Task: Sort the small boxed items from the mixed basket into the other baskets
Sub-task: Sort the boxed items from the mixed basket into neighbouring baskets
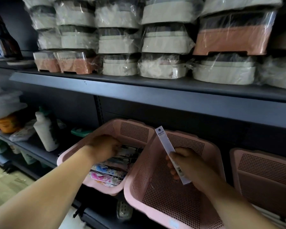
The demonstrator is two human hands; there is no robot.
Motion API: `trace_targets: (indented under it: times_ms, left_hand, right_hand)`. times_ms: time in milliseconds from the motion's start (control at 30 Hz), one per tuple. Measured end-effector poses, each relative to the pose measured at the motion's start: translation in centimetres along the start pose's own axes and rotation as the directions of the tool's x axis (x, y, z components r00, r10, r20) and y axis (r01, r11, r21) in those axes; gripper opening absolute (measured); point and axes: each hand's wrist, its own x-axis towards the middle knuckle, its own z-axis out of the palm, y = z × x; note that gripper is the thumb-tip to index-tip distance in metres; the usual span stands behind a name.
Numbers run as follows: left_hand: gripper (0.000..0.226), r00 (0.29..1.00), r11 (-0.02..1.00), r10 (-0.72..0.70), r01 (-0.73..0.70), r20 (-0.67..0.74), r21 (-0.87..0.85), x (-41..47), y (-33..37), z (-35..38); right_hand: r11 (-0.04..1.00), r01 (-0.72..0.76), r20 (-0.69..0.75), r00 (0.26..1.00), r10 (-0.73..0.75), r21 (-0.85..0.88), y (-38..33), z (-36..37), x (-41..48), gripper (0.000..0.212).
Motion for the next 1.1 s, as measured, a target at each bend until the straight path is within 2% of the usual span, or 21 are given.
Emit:
trace_targets:
  times_ms: [33,100,167,267,333,367,433,600,667,700,733,767,800,833,900,1000,1100]
  left_hand:
    - [0.012,0.998,1.0,-0.007,0.006,0.056,0.021,0.1,0.0,0.5]
    - [0.014,0.999,0.999,-0.033,0.034,0.025,-0.029,0.1,0.3,1.0]
    - [0.016,0.997,0.97,-0.047,0.032,-0.057,-0.24,0.1,1.9,0.5]
    - [0.016,0.998,0.794,0.002,-0.041,-0.064,-0.606,-0.6,5.9,-0.8]
    - [0.016,0.996,0.651,0.065,-0.086,-0.058,-0.754,-1.1,8.8,-1.8]
    - [0.016,0.995,0.592,0.078,-0.096,-0.062,-0.8,-1.4,10.0,-1.9]
    - [0.015,0.993,0.549,0.057,-0.115,-0.1,-0.828,-1.5,11.8,-1.8]
    - [0.014,0.96,0.493,-0.175,-0.106,-0.218,-0.864,-0.4,11.1,-2.9]
    - [0.014,0.911,0.569,-0.275,-0.103,-0.307,-0.816,0.0,9.3,-4.3]
    - [0.013,0.878,0.644,-0.302,-0.1,-0.372,-0.759,0.2,8.2,-4.8]
    - [0.019,0.859,0.762,-0.271,-0.084,-0.434,-0.642,0.6,6.6,-4.8]
    - [0.031,0.869,0.876,-0.196,-0.053,-0.455,-0.479,0.8,5.6,-4.6]
    - [0.037,0.909,0.949,-0.126,-0.007,-0.398,-0.315,1.2,4.3,-3.9]
    - [0.031,0.945,0.987,-0.062,0.012,-0.32,-0.157,1.6,3.3,-3.0]
    - [0.011,0.989,0.999,0.003,-0.01,-0.147,-0.044,1.4,2.7,-1.3]
    - [0.025,0.993,0.995,0.007,-0.019,-0.117,-0.099,1.3,3.2,0.5]
    - [0.023,0.995,0.996,-0.009,0.0,-0.103,-0.087,1.0,5.2,0.1]
  right_hand:
    - [1.0,-0.003,-0.003,1.0,0.003,0.005,0.1,-0.1,0.1,0.024]
    - [0.999,-0.01,-0.004,1.0,0.011,0.035,0.0,-0.1,0.0,0.022]
    - [0.998,-0.023,0.0,1.0,0.023,0.058,-0.3,0.1,0.0,0.019]
    - [0.996,-0.012,0.02,1.0,0.011,0.093,-0.9,0.8,0.2,0.015]
    - [0.995,0.012,0.031,0.999,-0.015,0.097,-1.3,1.4,0.4,0.015]
    - [0.997,0.025,0.037,0.999,-0.028,0.079,-1.5,1.7,0.6,0.015]
    - [0.998,0.05,0.064,0.997,-0.052,0.035,-1.8,2.4,0.9,0.017]
    - [0.987,0.128,0.027,0.992,-0.126,-0.093,-1.7,2.3,1.2,0.02]
    - [0.991,0.101,-0.015,0.995,-0.103,-0.091,-1.3,1.4,1.2,0.019]
    - [0.994,0.073,-0.024,0.997,-0.075,-0.082,-1.0,1.0,1.2,0.019]
    - [0.996,0.048,-0.027,0.998,-0.05,-0.07,-0.7,0.7,1.3,0.018]
    - [0.997,0.024,-0.026,0.999,-0.026,-0.068,-0.4,0.5,1.3,0.018]
    - [0.997,0.011,-0.026,1.0,-0.013,-0.073,-0.1,0.2,1.3,0.018]
    - [0.997,0.004,-0.027,1.0,-0.006,-0.081,0.1,0.1,1.3,0.018]
    - [0.995,0.007,-0.034,0.999,-0.01,-0.096,0.5,-0.2,1.3,0.018]
    - [0.993,0.012,-0.036,0.999,-0.016,-0.113,0.8,-0.8,1.1,0.017]
    - [0.993,0.028,-0.053,0.998,-0.035,-0.119,0.9,-1.9,0.7,0.018]
